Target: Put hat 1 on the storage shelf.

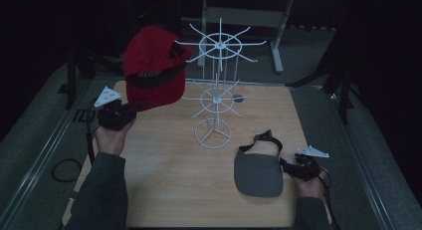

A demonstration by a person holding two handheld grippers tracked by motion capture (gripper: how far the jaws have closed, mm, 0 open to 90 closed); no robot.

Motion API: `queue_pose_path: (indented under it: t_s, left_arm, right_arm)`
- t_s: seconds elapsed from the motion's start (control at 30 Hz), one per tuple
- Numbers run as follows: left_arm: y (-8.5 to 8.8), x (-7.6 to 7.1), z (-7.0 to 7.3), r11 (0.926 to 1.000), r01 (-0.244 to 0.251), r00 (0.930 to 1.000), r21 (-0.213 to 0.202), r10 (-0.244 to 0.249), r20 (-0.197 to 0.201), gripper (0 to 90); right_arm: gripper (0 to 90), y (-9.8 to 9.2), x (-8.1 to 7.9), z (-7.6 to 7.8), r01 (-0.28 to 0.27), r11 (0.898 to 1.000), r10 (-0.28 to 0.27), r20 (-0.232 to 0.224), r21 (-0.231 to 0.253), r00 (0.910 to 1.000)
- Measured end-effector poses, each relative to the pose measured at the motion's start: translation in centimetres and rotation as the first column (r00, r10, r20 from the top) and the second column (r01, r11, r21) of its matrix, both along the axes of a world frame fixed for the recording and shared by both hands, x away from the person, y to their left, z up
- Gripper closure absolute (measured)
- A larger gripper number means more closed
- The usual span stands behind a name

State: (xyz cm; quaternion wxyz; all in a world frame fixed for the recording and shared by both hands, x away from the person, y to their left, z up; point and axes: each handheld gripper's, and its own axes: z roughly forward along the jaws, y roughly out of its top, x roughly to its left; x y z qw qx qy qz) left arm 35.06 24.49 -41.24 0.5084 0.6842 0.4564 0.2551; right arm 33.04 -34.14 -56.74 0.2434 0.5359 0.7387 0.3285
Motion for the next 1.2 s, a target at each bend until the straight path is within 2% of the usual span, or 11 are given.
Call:
queue_pose_path:
  t_s: [1.2]
  left_arm:
    - [0.3,-1.5,2.7,0.999,-0.009,0.9976,-0.045,0.012,0.068,85.8]
  right_arm:
    - [30.7,0.0,0.0,0.0,0.0,1.0,0.0,0.002,0.001,1.0]
